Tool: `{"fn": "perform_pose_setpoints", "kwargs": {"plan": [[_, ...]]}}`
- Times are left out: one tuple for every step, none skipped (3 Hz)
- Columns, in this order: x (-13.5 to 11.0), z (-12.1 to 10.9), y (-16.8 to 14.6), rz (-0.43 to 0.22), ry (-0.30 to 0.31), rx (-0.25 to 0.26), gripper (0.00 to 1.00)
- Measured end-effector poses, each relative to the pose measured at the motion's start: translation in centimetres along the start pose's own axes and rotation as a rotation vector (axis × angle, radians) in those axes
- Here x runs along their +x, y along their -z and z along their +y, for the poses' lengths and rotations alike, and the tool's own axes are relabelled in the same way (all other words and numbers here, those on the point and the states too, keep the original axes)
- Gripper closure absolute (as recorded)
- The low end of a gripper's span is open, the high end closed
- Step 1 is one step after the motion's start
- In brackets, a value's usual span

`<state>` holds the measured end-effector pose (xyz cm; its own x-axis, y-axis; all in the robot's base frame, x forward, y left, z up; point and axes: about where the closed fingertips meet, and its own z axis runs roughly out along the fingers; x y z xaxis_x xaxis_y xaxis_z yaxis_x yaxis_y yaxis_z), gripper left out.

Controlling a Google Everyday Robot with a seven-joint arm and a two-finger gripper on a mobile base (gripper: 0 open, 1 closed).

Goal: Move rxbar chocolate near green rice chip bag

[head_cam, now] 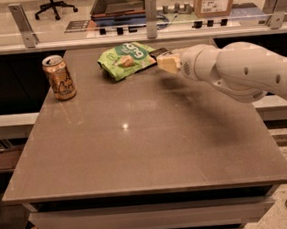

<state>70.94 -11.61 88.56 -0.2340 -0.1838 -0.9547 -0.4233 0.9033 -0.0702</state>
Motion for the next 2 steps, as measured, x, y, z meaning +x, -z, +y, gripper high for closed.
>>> {"fn": "perform_pose_setpoints", "kwargs": {"plan": [[-0.16, 0.1, -0.26, 0.001, 0.004, 0.0, 0.82], [-0.37, 0.26, -0.24, -0.002, 0.006, -0.002, 0.59]]}}
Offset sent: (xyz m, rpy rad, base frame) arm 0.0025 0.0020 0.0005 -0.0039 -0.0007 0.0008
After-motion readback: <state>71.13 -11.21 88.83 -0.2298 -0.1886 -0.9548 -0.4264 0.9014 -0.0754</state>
